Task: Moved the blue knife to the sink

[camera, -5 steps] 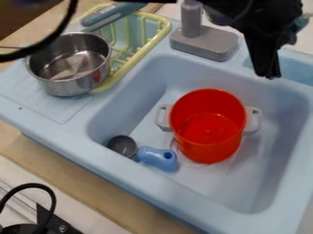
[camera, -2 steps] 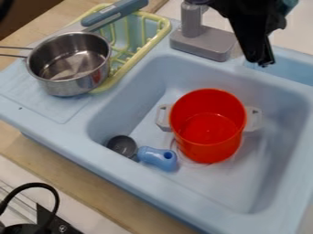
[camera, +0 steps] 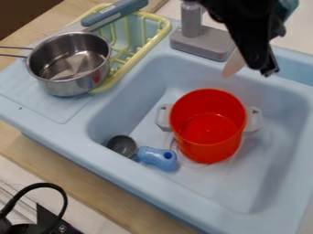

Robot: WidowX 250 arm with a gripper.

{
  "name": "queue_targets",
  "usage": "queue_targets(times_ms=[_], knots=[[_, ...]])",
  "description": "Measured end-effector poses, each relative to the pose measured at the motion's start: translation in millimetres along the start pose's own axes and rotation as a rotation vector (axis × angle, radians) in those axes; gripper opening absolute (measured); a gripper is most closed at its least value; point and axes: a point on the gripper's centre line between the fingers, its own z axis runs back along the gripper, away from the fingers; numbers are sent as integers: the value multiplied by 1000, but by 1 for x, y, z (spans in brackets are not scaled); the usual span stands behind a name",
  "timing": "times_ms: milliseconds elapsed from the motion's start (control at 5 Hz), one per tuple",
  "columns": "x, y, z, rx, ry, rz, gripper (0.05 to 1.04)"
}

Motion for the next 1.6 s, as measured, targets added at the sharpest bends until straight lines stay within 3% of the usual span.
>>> queue_targets(times_ms=[200, 600, 1000, 1200, 1400, 1600], knots=[[-10, -3, 1, -7, 66, 76, 181], [-35, -6, -24, -28, 204, 137, 181], [-66, 4, -40, -1, 332, 216, 181], [-72, 3, -47, -23, 352, 230, 181], [-81, -3, -53, -71, 404, 231, 216], [-85, -6, -54, -106, 424, 262, 449]])
